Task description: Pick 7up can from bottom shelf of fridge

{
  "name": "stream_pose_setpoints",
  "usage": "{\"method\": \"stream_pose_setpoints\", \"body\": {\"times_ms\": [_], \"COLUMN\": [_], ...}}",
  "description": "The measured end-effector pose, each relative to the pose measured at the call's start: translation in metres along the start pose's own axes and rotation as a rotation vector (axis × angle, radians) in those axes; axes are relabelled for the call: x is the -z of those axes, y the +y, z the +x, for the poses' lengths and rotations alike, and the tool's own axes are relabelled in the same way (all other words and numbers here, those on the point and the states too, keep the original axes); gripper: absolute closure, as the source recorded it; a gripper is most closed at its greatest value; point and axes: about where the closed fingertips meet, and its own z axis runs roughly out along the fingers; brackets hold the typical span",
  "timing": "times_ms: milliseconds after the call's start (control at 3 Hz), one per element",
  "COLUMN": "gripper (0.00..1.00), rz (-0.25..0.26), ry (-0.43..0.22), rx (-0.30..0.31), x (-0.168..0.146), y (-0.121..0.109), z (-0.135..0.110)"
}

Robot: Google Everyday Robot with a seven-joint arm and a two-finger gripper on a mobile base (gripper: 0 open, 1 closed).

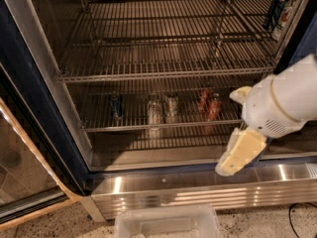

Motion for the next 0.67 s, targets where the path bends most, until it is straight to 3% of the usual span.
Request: {"method": "stream_pose_setpoints", "body": {"times_ms": [333, 667], "gripper": [0.0, 0.0], "rz": [0.053, 0.053], "ry": [-0.044, -0.044], "rx": [-0.014, -0.014], "x": [-0.0036, -0.0037], "y": [-0.011, -0.011], "z": [-0.0088, -0.0089]}}
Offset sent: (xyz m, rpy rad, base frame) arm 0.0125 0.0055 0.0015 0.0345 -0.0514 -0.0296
